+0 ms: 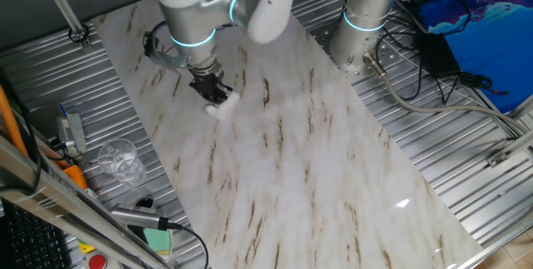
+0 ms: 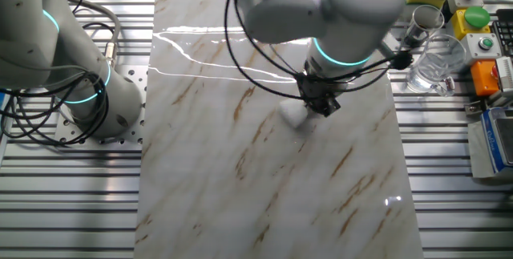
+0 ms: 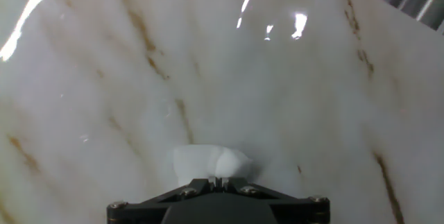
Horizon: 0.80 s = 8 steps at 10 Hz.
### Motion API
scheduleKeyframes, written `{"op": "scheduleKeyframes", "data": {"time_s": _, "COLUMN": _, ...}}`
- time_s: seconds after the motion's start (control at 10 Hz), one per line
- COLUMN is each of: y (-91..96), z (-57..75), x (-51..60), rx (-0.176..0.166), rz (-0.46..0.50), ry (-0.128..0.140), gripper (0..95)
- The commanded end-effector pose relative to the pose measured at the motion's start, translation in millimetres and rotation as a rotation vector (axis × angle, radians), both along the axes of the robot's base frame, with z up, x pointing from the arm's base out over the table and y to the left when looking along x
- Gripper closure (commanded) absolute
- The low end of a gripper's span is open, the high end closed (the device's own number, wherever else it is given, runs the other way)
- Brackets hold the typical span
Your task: Clean the tabletop with a sponge
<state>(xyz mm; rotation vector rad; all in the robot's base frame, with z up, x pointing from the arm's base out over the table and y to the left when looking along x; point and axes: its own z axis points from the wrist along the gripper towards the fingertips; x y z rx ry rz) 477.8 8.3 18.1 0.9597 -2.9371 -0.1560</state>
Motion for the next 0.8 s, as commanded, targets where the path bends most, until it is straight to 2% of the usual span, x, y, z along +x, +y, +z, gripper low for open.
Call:
{"op": "scheduleKeyframes", "data": {"time_s": 0.1, "y": 25.7, "z": -3.5, "x": -25.1, "rx": -0.018, "rz": -0.060, "ry": 0.000, "gripper": 95.0}}
{"op": "scheduleKeyframes", "data": {"time_s": 0.3, "y": 41.3, "z": -3.1, "x": -42.7, "rx": -0.032, "rz": -0.077, "ry": 0.002, "gripper": 95.0}}
{"op": "scheduleKeyframes", "data": {"time_s": 0.6, "y": 48.0, "z": -5.2, "x": -57.6, "rx": -0.042, "rz": -0.105, "ry": 0.031, "gripper": 95.0}}
{"op": "scheduleKeyframes", "data": {"time_s": 0.7, "y": 48.0, "z": -5.4, "x": -59.1, "rx": -0.032, "rz": -0.094, "ry": 0.022, "gripper": 0.0}}
{"op": "scheduleKeyframes", "data": {"time_s": 0.8, "y": 48.4, "z": -4.4, "x": -59.4, "rx": -0.031, "rz": -0.102, "ry": 0.022, "gripper": 0.0}}
